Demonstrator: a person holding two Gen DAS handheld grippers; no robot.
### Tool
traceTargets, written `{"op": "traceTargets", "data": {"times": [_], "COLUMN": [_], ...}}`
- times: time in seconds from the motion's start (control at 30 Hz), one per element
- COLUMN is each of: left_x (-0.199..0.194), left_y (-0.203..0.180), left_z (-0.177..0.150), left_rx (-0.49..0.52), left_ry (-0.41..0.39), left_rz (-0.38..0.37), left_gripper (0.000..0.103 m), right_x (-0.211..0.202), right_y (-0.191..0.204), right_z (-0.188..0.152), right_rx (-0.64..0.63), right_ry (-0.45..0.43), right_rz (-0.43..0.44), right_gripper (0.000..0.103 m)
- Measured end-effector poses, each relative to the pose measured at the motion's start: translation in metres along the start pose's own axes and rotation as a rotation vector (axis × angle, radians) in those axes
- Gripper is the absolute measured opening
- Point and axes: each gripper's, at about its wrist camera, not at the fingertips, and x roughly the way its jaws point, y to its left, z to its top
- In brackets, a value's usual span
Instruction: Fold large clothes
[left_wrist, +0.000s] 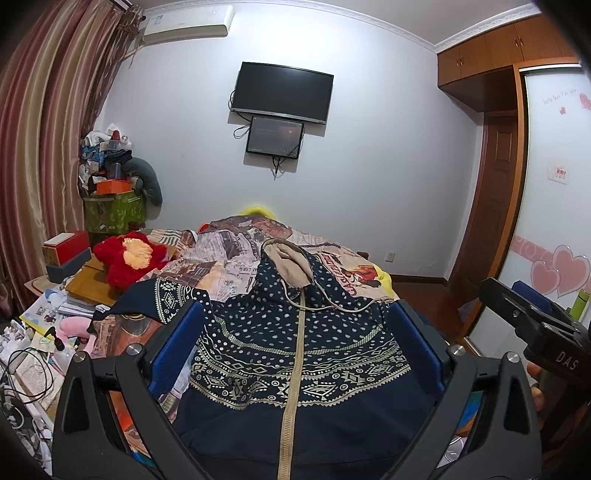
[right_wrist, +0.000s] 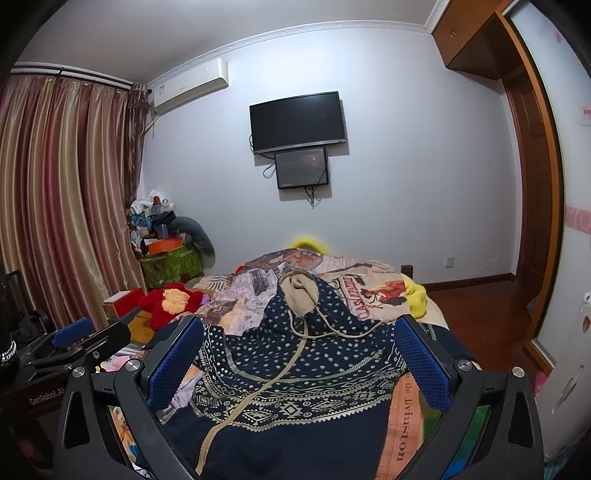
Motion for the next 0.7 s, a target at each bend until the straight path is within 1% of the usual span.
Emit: {"op": "traceTargets", "data": {"times": [0.53,0.7], "left_x": [0.0009,0.0049], "left_y": [0.0018,0.0033], "left_z": [0.0007,0.0011], "left_rx": [-0.005,-0.007], "left_ry": [0.001,0.009], "left_rz": [-0.002,-0.006], "left_gripper": [0.101,0.101], "right_x": [0.0006,0.0077], "right_y": [0.0010,0.0002], "right_z": [0.0005,-0.0016], "right_rx": [0.000,-0.003], "right_ry": [0.005,0.026], "right_rz": [0.000,-0.003], "right_gripper": [0.103,0.103]}}
